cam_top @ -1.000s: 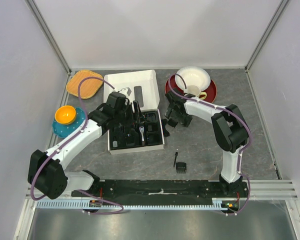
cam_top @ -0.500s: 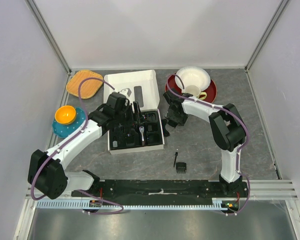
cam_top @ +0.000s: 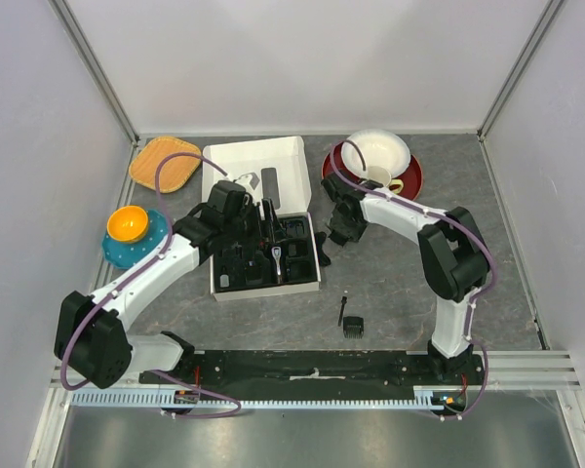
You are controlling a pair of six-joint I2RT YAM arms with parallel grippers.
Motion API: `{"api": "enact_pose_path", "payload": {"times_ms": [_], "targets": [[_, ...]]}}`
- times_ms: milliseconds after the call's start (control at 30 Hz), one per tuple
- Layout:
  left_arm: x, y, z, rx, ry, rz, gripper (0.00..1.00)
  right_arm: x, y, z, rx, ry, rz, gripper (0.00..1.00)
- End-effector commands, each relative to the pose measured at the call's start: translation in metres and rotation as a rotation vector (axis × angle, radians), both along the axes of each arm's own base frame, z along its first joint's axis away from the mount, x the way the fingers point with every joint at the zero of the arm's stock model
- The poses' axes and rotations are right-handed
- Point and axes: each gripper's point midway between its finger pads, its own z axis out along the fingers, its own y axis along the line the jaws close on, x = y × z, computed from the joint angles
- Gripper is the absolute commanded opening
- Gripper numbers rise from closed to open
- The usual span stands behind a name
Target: Sort the hair-cutting tools
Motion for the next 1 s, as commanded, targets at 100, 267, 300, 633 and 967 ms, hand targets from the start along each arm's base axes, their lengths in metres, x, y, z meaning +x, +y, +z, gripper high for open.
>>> {"api": "enact_pose_path", "payload": {"times_ms": [100,267,300,633,967], "targets": [[-0.005,-0.029,0.022,-0.201,-0.055,-0.093,0.72,-0.002,-0.002,0.074,0.104,-0.162,-0.050,0.39],[-0.012,-0.060,0.037,-0.363,-0.132,-0.180,0.72,-0.014,0.004,0.115,0.236,-0.226,-0.059,0.40],[-0.008,-0.068,0.051,-0.405,-0.197,-0.192,0.72,-0.018,0.004,0.118,0.255,-0.228,-0.064,0.41],[-0.010,-0.116,0.108,-0.539,-0.493,-0.178,0.72,-0.051,0.019,0.177,0.541,-0.310,-0.034,0.43],[-0.004,-0.133,0.109,-0.472,-0.497,-0.143,0.70,-0.058,0.020,0.215,0.621,-0.391,-0.003,0.40]]}}
